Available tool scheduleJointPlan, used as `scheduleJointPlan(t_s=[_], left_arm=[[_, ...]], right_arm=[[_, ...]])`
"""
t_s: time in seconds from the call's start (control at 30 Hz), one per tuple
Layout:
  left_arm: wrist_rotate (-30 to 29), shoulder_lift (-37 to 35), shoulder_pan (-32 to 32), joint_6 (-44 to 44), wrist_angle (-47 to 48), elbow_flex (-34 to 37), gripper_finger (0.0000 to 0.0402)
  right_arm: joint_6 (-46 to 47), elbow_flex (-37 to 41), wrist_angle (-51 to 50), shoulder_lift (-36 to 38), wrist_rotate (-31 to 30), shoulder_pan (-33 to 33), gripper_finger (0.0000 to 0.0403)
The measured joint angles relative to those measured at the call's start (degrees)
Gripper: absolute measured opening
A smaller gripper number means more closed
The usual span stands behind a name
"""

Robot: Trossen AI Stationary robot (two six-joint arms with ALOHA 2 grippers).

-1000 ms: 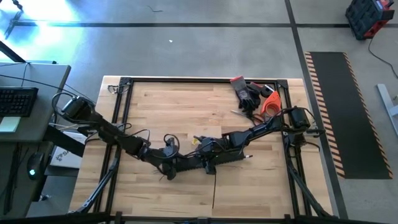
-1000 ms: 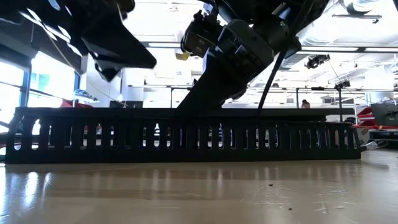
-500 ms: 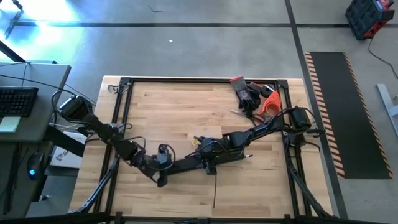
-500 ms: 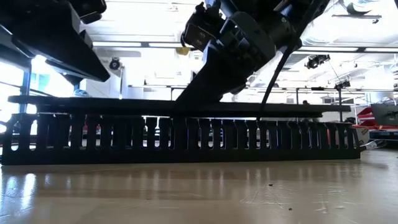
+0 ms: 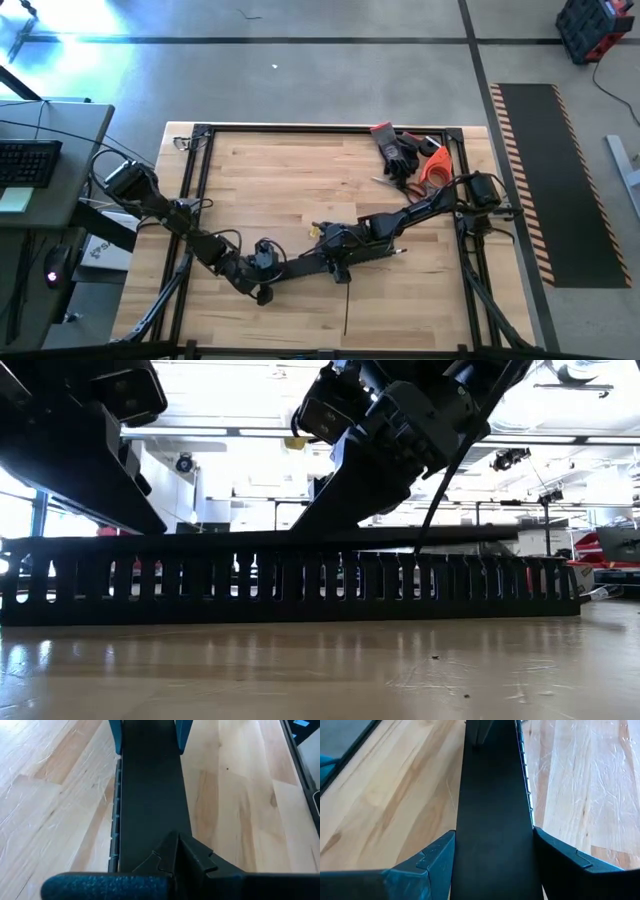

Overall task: Ziptie cables
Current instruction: Close the black cable duct

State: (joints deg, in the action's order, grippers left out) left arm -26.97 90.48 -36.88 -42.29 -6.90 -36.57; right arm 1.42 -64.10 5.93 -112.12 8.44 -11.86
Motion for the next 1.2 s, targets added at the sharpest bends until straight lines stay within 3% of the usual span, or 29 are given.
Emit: scheduleJointPlan(t_s=[0.27,0.63,0.83,1.07,1.2], left_arm=[[-1.41,-0.93,-0.31,2.09,0.31,0.20,0.0000],[-7.66,-13.21,-0.27,8.91,2.07,0.34,0.0000],[-8.08,-11.96,-0.27,4.88,7.92,0.34,0.0000],[-8.67,-9.21,-0.33,2.45,9.80,0.38,0.0000],[-9.52,-9.61,-0.47,2.22,10.80,0.32,0.0000]], right_arm=[[0.71,0.03,0.66,-0.15,-1.31,-0.22,0.0214],[1.32,0.04,6.58,0.09,-1.39,-0.20,0.0214],[-0.23,0.04,7.60,1.48,-1.71,-0.20,0.0214],[-1.56,-0.07,-1.83,3.13,-4.61,0.51,0.0214],[-0.97,-0.04,-0.52,3.38,-4.92,0.62,0.0214]])
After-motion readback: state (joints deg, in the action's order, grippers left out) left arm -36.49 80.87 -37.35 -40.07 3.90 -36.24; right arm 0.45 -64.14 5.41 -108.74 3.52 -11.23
